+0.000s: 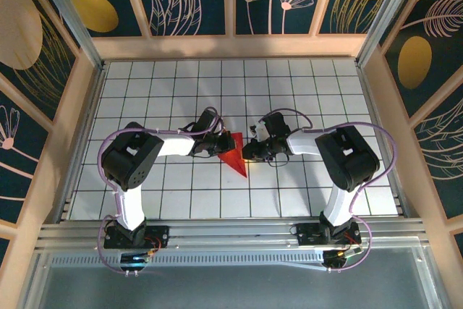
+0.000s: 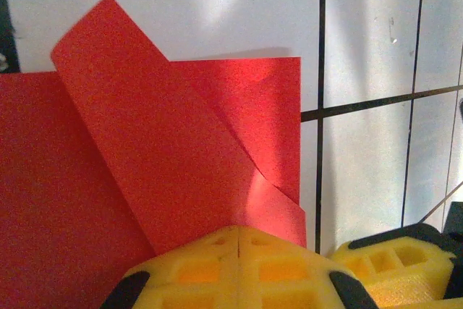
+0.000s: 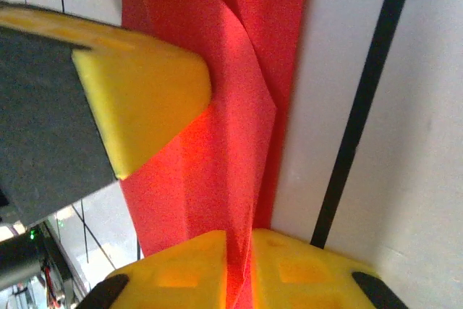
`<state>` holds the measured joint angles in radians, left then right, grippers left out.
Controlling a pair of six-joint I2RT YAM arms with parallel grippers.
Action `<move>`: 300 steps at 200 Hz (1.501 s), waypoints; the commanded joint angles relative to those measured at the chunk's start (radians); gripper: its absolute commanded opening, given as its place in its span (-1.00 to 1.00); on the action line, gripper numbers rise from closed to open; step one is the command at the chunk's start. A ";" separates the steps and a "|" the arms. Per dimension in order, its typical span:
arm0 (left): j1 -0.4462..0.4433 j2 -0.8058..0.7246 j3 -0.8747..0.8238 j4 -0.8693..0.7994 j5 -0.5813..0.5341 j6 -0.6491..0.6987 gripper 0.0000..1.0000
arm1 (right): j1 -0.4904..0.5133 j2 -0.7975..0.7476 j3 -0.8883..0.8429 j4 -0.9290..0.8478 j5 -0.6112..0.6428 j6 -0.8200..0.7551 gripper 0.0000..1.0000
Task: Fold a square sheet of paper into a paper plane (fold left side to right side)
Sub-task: Fourth fold the wing at the center of the table.
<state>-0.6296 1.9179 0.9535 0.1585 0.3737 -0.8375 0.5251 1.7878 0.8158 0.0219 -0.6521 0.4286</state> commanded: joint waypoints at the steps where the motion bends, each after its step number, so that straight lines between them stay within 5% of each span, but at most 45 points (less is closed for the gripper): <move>1: -0.003 0.020 -0.039 -0.100 -0.059 0.017 -0.95 | -0.010 -0.057 0.028 -0.021 0.038 0.011 -0.54; 54: -0.004 0.021 -0.037 -0.098 -0.058 0.016 -0.95 | -0.055 -0.211 -0.006 -0.102 0.021 -0.001 -0.37; 98: -0.004 0.016 -0.033 -0.102 -0.059 0.018 -0.95 | -0.036 -0.276 -0.145 0.072 -0.196 0.123 -1.00; 148: -0.003 0.018 -0.029 -0.108 -0.062 0.021 -0.95 | 0.038 -0.211 -0.224 0.242 -0.251 0.218 -1.00; 300: -0.004 0.016 -0.033 -0.099 -0.059 0.016 -0.95 | 0.049 -0.104 -0.215 0.319 -0.184 0.241 -1.00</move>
<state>-0.6315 1.9163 0.9535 0.1581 0.3660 -0.8375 0.5758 1.6539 0.5774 0.3202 -0.8543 0.6689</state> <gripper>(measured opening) 0.055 0.052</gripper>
